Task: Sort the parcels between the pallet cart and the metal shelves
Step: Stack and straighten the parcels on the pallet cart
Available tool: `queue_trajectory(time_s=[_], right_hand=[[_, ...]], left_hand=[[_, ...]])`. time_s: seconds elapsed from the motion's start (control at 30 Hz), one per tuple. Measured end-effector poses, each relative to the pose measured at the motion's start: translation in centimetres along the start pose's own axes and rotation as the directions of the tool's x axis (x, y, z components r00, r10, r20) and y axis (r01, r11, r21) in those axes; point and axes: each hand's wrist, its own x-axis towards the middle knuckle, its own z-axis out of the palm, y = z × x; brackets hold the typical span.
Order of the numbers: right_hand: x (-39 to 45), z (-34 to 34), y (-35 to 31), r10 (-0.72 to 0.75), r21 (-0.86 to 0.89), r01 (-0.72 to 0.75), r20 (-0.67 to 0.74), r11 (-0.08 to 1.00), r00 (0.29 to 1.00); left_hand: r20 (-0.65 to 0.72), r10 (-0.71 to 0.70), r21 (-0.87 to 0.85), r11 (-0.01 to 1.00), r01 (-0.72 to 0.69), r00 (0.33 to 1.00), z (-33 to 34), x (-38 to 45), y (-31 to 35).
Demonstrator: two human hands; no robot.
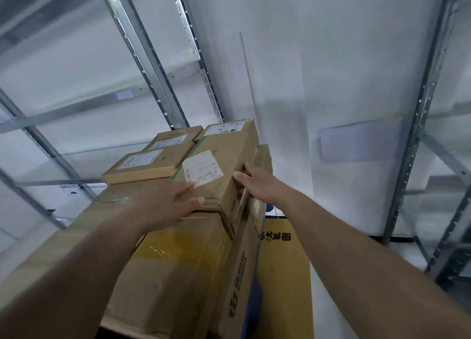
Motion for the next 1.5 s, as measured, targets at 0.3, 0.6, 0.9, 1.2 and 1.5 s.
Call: queue_trajectory(time_s=[0.3, 0.6, 0.9, 1.2, 1.5], right_hand=[[-1.5, 0.6, 0.2, 0.047, 0.022, -0.046, -0.035, 0.999, 0.998], [-6.4, 0.6, -0.9, 0.108, -0.169, -0.125, -0.105, 0.978, 0.989], [-12.6, 4.7, -2.5, 0.133, -0.210, -0.163, -0.149, 0.964, 0.980], [-19.1, 8.6, -5.2, 0.065, -0.297, -0.127, -0.210, 0.946, 0.975], [-25.2, 11.5, -7.6, -0.011, -0.327, -0.042, -0.161, 0.944, 0.987]], left_hand=[[0.015, 0.009, -0.098, 0.995, -0.008, 1.000, 0.5, 0.1, -1.1], [-0.105, 0.089, -0.182, 0.978, -0.107, 0.990, 0.4, -4.4, -2.0], [-0.164, 0.203, -0.182, 0.956, -0.231, 0.965, 0.7, -9.6, -3.7], [-0.230, 0.297, -0.199, 0.918, -0.344, 0.927, 1.6, -14.4, -5.1], [-0.293, 0.218, -0.250, 0.922, -0.295, 0.931, 2.1, -22.4, -5.6]])
